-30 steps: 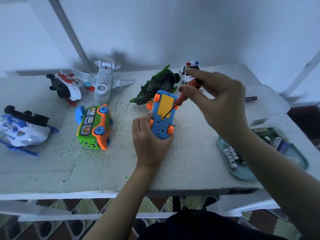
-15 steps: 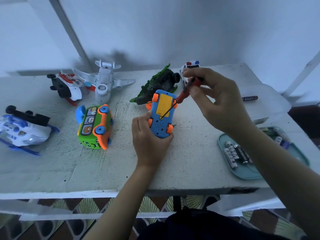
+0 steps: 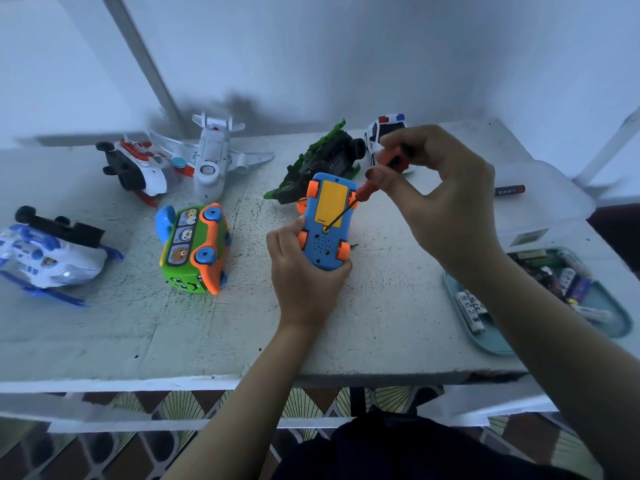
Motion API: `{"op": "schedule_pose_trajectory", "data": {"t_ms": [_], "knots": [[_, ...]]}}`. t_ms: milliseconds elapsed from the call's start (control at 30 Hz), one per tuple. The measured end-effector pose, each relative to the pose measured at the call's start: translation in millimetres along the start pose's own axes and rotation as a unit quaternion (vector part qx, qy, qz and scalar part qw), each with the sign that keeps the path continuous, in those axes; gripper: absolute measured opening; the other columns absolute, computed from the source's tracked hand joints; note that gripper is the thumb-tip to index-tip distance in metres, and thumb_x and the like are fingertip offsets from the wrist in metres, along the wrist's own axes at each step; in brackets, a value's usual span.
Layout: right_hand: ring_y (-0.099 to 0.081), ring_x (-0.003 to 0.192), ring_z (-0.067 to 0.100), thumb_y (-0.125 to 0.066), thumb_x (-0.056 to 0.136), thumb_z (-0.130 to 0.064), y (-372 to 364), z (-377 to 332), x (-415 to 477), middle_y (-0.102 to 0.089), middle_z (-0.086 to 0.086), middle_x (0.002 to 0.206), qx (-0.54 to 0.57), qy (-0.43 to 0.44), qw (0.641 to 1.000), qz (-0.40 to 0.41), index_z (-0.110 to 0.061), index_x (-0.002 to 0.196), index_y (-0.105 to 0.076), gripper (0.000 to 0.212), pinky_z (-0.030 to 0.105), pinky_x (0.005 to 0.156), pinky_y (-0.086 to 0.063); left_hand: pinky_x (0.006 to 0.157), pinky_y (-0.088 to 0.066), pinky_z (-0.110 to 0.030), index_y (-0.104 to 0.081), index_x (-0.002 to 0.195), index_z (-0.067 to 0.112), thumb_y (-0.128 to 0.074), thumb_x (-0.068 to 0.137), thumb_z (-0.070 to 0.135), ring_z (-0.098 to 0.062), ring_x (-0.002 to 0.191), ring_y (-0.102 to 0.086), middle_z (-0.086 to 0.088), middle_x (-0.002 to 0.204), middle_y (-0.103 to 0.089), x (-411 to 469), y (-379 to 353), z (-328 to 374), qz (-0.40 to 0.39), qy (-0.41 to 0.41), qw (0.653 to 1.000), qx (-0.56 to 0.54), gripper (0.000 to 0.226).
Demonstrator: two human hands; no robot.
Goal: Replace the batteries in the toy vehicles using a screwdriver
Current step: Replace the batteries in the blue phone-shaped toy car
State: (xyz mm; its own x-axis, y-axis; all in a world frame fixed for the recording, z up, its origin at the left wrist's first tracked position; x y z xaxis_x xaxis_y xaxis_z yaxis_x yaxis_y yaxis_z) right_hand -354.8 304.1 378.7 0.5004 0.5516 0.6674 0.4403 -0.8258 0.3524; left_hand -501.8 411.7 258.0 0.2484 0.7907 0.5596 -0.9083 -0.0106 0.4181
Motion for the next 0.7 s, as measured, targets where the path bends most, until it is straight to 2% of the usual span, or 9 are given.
{"op": "schedule_pose_trajectory", "data": {"t_ms": [67,233,400,467,567,700], "knots": [[-0.064,0.091,-0.002,-0.071,0.085,-0.018,-7,-1,1,-0.065,-0.016,0.092,0.022,0.005,0.999,-0.023,-0.009,0.105,-0.067,0.023,0.021,0.087,-0.051,0.073,-0.036,0.003,-0.052,0.112,-0.004,-0.089,0.059,0.014,0.002,0.089,-0.034,-0.011,0.102,-0.047,0,1,-2,0.002,0.009,1.000,-0.004,0.068],[-0.067,0.096,0.011,-0.063,0.087,-0.007,-26,-1,9,-0.069,-0.002,0.098,0.070,0.004,0.988,-0.137,-0.012,0.110,-0.065,0.023,0.032,0.092,-0.053,0.072,-0.035,0.003,-0.052,0.112,-0.004,-0.089,0.060,0.013,0.001,0.087,-0.035,-0.006,0.101,-0.043,1,4,-9,0.015,0.036,0.999,-0.014,0.066],[-0.068,0.096,0.016,-0.055,0.089,0.007,-36,-10,13,-0.069,0.011,0.104,0.140,-0.005,0.966,-0.219,-0.016,0.113,-0.061,0.035,0.025,0.094,-0.050,0.072,-0.034,0.004,-0.053,0.112,-0.005,-0.089,0.057,0.010,0.002,0.086,-0.033,-0.014,0.101,-0.049,3,1,-4,0.006,0.028,0.999,-0.019,0.067],[-0.070,0.090,0.019,-0.054,0.090,0.005,-39,-13,12,-0.069,0.012,0.098,0.144,-0.005,0.963,-0.227,-0.016,0.114,-0.062,0.033,0.024,0.090,-0.051,0.072,-0.034,0.004,-0.053,0.112,-0.006,-0.089,0.058,0.011,0.002,0.086,-0.032,-0.018,0.100,-0.051,3,0,-3,0.003,0.025,1.000,-0.016,0.067],[-0.068,0.087,0.011,-0.065,0.089,-0.012,-42,-20,8,-0.068,-0.002,0.089,0.129,0.003,0.965,-0.228,-0.021,0.112,-0.066,0.025,0.025,0.085,-0.052,0.073,-0.034,0.004,-0.054,0.113,-0.006,-0.089,0.058,0.012,0.002,0.087,-0.032,-0.019,0.100,-0.052,3,0,-2,0.002,0.020,1.000,-0.014,0.068],[-0.057,0.081,-0.002,-0.077,0.078,-0.029,-29,-30,12,-0.065,-0.003,0.086,0.070,0.026,0.983,-0.167,-0.028,0.106,-0.070,0.029,0.009,0.075,-0.041,0.073,-0.035,0.005,-0.054,0.114,-0.005,-0.089,0.058,0.009,0.002,0.087,-0.033,-0.012,0.100,-0.047,2,-1,2,-0.004,0.009,1.000,-0.018,0.068]]}}
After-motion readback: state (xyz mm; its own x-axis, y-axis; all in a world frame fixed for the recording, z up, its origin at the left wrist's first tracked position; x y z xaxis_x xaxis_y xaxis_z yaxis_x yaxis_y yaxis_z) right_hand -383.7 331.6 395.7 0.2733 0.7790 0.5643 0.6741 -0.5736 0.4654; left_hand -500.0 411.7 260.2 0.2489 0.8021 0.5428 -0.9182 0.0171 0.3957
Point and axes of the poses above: each hand's wrist, its own x-axis towards the middle knuckle, its own y-axis out of the back of the hand, z = x × y, the point moved 10 cm from there along x, towards the middle knuckle
